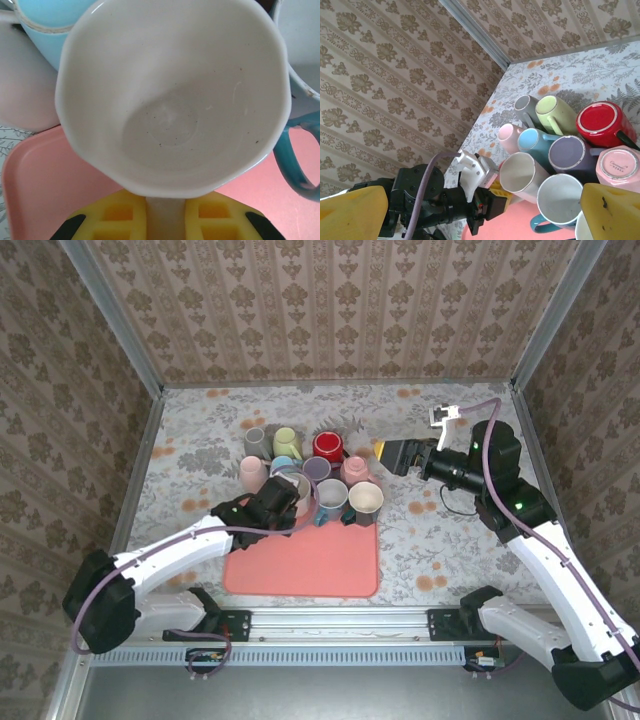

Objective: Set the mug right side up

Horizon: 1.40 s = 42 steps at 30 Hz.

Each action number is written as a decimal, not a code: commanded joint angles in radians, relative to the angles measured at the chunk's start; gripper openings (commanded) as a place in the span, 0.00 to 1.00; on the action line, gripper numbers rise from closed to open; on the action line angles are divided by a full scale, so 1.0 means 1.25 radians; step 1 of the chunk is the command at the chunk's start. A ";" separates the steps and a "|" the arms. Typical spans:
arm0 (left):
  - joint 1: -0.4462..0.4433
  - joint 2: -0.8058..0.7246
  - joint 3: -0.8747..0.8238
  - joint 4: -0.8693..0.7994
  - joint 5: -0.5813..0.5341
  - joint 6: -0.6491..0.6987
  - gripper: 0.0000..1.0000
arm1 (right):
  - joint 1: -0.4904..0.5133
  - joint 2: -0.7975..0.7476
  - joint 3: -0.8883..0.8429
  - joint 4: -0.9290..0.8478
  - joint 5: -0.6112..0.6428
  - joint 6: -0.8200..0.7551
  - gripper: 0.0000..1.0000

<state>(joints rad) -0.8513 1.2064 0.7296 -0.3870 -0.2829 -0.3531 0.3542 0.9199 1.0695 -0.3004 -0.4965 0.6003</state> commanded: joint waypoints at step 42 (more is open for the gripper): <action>0.345 -0.300 0.223 0.097 0.765 -0.589 0.56 | 0.037 0.572 0.225 -0.323 0.287 -0.097 1.00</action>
<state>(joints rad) -0.4351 0.8234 1.0481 -0.4397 0.4824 -0.8867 0.3950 1.5806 1.2873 -0.6277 -0.2058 0.4953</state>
